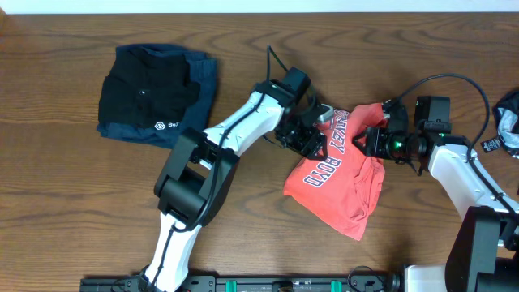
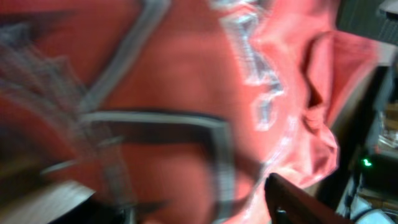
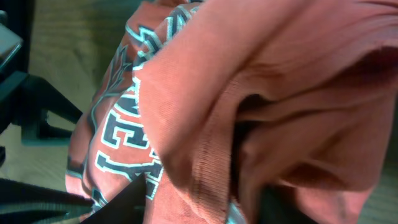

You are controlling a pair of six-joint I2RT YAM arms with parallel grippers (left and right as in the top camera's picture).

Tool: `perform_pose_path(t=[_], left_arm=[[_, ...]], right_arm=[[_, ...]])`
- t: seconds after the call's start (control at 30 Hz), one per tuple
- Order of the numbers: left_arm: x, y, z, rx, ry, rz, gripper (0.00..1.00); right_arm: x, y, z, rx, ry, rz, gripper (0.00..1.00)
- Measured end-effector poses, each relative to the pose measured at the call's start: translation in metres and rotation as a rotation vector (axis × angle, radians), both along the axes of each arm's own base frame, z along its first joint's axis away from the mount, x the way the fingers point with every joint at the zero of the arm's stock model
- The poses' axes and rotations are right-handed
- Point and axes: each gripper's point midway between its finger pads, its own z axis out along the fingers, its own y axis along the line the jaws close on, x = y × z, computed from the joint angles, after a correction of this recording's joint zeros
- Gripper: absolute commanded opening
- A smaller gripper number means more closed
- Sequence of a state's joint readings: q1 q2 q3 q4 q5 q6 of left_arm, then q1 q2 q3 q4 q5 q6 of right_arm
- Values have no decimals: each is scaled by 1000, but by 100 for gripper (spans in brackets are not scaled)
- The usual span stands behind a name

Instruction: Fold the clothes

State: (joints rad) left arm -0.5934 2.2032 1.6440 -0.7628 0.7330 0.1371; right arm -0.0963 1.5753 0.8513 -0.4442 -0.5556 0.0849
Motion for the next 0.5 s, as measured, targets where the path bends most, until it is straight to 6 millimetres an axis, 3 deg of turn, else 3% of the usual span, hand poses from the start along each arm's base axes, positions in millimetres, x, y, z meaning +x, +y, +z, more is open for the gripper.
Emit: perform_pose_path(t=[0.1, 0.3, 0.5], left_arm=[[16, 14, -3, 34, -2, 68, 83], [46, 40, -3, 44, 26, 222, 91], [41, 26, 3, -28, 87, 225, 91]], right_arm=[[0, -3, -4, -12, 20, -24, 6], [-8, -11, -40, -43, 138, -66, 1], [-13, -20, -54, -93, 187, -107, 2]])
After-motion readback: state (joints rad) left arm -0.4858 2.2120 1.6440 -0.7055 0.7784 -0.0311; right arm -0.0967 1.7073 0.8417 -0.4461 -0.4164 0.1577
